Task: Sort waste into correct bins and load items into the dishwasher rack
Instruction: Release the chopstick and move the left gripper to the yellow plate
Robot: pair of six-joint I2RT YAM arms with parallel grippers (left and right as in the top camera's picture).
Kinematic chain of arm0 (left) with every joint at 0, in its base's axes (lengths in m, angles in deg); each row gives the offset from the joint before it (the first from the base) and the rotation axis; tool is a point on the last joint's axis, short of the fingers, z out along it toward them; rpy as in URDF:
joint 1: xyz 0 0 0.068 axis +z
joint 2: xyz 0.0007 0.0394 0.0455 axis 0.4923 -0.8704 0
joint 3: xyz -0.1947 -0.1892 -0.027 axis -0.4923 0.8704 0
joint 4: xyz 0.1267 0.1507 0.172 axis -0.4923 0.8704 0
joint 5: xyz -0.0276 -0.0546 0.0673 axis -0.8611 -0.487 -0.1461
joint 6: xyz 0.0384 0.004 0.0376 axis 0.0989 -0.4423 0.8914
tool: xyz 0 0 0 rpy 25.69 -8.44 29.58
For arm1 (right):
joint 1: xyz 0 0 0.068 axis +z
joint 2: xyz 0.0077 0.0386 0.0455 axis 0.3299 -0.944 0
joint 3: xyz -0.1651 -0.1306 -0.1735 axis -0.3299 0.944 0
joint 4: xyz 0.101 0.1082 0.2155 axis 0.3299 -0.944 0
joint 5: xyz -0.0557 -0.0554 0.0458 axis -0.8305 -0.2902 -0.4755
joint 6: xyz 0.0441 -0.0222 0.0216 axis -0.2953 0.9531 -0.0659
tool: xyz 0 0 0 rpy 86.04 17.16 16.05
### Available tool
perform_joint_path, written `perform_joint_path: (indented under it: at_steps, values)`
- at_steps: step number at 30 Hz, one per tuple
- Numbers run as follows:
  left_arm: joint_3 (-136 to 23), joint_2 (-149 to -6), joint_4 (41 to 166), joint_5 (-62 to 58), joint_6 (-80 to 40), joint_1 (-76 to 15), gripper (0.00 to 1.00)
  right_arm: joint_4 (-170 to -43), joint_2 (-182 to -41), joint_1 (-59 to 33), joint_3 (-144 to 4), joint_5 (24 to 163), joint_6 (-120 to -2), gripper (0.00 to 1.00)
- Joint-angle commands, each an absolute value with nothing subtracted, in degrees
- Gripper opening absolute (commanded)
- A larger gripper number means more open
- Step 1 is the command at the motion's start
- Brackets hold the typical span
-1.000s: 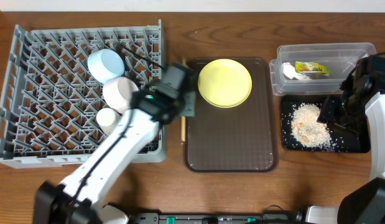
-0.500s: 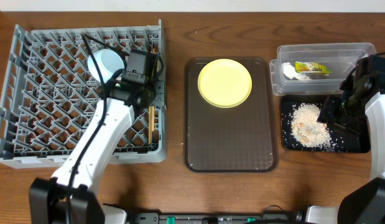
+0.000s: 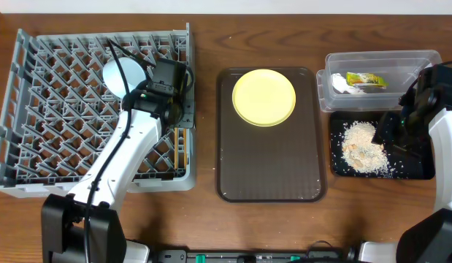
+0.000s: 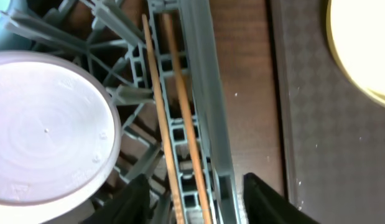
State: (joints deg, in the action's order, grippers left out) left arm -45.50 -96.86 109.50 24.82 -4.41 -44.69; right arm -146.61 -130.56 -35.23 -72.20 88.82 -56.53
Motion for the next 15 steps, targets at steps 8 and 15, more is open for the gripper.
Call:
perform_joint_path:
  at_steps: [8, 15]
  values:
    - [-57.57, -96.16, 108.54, 25.34, 1.58, -51.60, 0.59, -145.87, -129.47, -35.69, -72.60, 90.33, -55.88, 0.59]
    - [-64.12, -103.28, 102.44, 25.32, 3.22, -56.50, 0.59, -145.92, -129.47, -35.69, -72.60, 90.50, -55.88, 0.59]
